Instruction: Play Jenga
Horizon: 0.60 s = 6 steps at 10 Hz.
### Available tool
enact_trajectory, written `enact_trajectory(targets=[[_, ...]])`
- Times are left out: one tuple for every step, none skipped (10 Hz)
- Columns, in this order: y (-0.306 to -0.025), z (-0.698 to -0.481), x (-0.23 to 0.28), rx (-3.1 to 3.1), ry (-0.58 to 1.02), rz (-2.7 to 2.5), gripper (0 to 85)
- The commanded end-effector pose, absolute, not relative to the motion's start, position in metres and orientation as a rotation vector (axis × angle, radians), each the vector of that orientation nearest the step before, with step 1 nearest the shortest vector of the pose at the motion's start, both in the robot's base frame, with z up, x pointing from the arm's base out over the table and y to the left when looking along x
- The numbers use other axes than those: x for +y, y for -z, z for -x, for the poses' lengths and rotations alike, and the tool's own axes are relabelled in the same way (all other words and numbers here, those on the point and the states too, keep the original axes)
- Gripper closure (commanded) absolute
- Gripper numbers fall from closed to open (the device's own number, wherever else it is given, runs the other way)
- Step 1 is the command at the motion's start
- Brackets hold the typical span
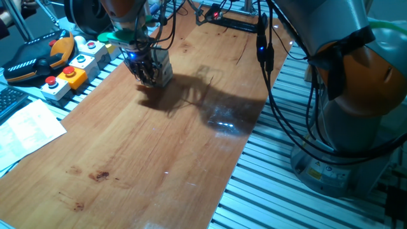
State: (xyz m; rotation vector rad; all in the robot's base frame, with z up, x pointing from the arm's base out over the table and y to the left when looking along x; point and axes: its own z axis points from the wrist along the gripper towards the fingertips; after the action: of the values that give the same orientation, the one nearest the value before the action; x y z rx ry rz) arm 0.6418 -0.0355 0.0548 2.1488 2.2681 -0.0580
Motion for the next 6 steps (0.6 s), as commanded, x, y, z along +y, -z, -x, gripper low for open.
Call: enact_trajectory(targets=[[-0.0547,-0.6418,-0.0349,2.268,0.058,-2.149,84.3],[-0.0547,-0.6417,-0.0343,2.267,0.06,-2.148,84.3],[-0.0545,-0.6417,-0.0338,2.267,0.06,-2.148,84.3],[-0.0544,-0.6416,-0.0334,2.267,0.06,-2.148,84.3],[-0.0544,-0.6415,-0.0332,2.266,0.058,-2.147,84.3],[-0.0549,-0.6416,-0.0324,2.266,0.06,-2.147,84.3]])
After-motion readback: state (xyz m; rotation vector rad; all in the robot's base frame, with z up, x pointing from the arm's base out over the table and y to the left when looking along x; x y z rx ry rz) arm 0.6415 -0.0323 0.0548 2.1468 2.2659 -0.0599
